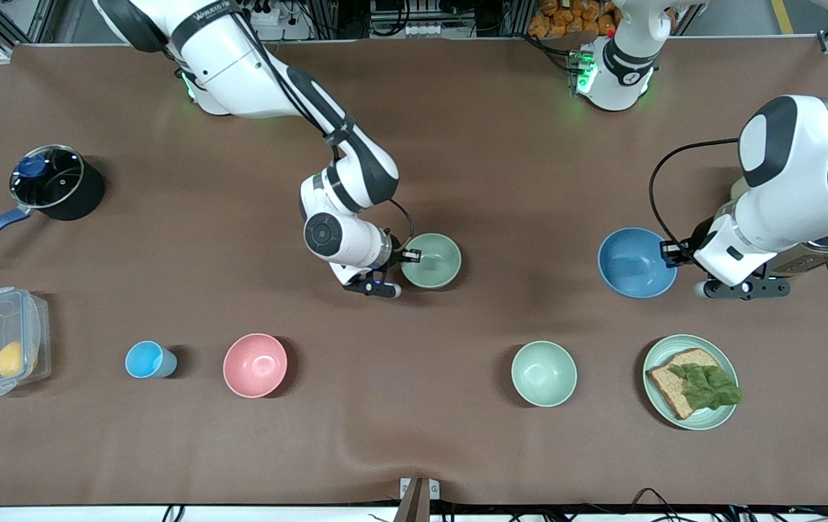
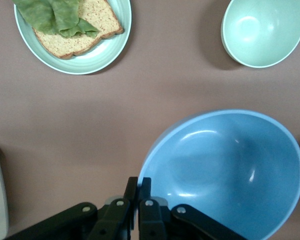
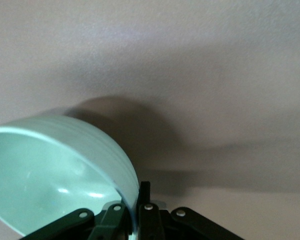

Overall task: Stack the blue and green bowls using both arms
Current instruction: 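Lift the blue bowl with the left gripper and carry it over the green bowl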

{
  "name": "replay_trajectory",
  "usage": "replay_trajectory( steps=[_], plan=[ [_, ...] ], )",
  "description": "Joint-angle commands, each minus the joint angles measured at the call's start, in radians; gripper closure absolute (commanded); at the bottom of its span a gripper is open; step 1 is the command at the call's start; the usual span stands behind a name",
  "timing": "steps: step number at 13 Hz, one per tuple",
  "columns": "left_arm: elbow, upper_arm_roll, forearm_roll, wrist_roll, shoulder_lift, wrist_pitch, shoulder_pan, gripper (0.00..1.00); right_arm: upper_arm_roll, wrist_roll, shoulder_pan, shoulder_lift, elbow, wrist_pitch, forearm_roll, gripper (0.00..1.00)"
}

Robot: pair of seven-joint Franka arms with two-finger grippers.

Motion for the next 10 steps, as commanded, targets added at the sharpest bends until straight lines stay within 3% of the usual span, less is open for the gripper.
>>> replay_trajectory(
  steps=[1,7,10],
  plan=[
    [0.015,-0.033,0.006,-0.049,0.008,-0.013,-0.002,1.0,-0.016,0.058,0.006,-0.016,-0.001,-0.011,0.02,0.0],
    [0.021,-0.047,-0.006,-0.273,0.03,0.012,-0.132,1.0,-0.084,0.351,-0.02,-0.057,0.086,-0.128,0.032,0.0],
    [0.078,-0.047,-0.005,-0.444,0.092,0.016,-0.239,1.0,-0.113,0.519,-0.02,-0.031,0.119,-0.131,0.037,0.0]
  ],
)
